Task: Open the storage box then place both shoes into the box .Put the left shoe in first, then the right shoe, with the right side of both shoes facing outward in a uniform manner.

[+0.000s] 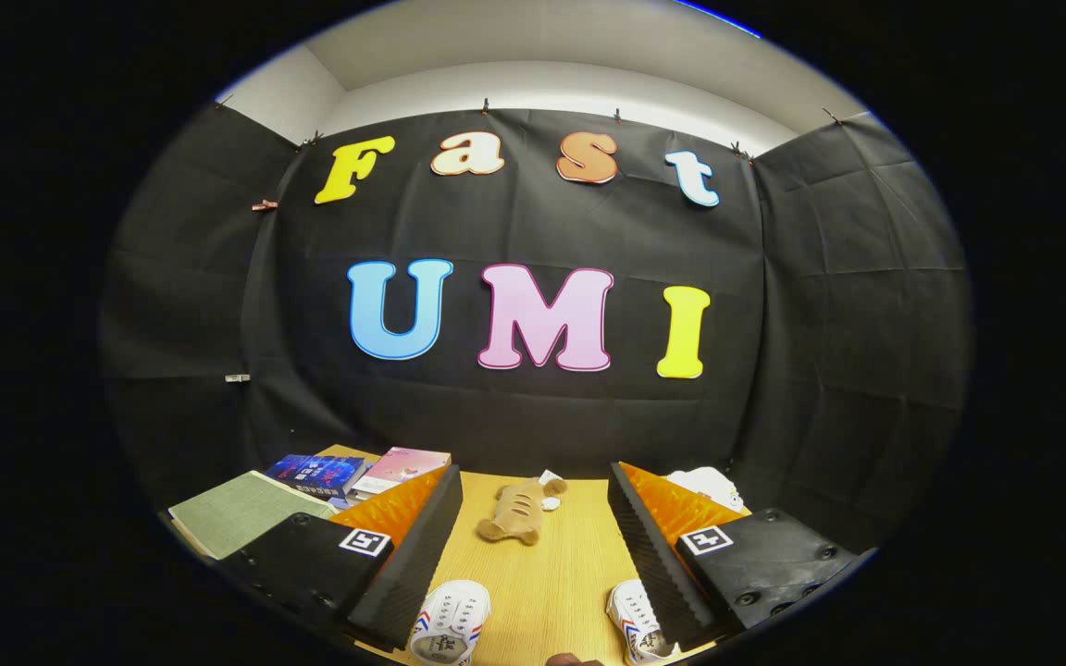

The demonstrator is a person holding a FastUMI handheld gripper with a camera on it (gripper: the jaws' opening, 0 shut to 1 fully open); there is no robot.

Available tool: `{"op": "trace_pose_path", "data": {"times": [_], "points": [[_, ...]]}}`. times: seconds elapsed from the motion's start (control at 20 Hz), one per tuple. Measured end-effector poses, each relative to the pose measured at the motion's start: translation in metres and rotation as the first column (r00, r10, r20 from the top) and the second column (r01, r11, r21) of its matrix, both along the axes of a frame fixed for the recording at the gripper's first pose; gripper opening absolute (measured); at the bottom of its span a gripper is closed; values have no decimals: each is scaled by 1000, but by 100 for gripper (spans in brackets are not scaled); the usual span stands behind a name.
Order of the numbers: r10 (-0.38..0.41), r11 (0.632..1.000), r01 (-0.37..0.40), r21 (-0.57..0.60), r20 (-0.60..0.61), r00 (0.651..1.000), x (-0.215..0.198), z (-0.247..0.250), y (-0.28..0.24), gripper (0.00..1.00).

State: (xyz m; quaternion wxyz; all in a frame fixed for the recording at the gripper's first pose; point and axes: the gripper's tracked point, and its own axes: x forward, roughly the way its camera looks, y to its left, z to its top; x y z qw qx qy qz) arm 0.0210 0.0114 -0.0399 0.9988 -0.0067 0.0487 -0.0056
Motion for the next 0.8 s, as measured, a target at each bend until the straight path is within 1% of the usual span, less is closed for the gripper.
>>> {"op": "trace_pose_path", "data": {"times": [0.1,0.2,0.3,0.45,0.5,0.6,0.7,0.75,0.8], "points": [[2,1000,-1,28,-41,999,1,-13,4,97],[49,997,-41,59,-131,990,1,-40,21,96],[107,991,-85,100,-236,966,-4,-69,40,96],[245,957,-170,235,-340,908,-19,-102,85,99],[295,940,-199,277,-367,882,-26,-115,102,99],[413,896,-283,341,-412,812,-42,-134,141,99],[547,823,-367,434,-431,718,-64,-151,181,99],[599,785,-386,484,-435,672,-73,-158,197,99],[638,752,-389,533,-437,634,-79,-165,208,99]]}}
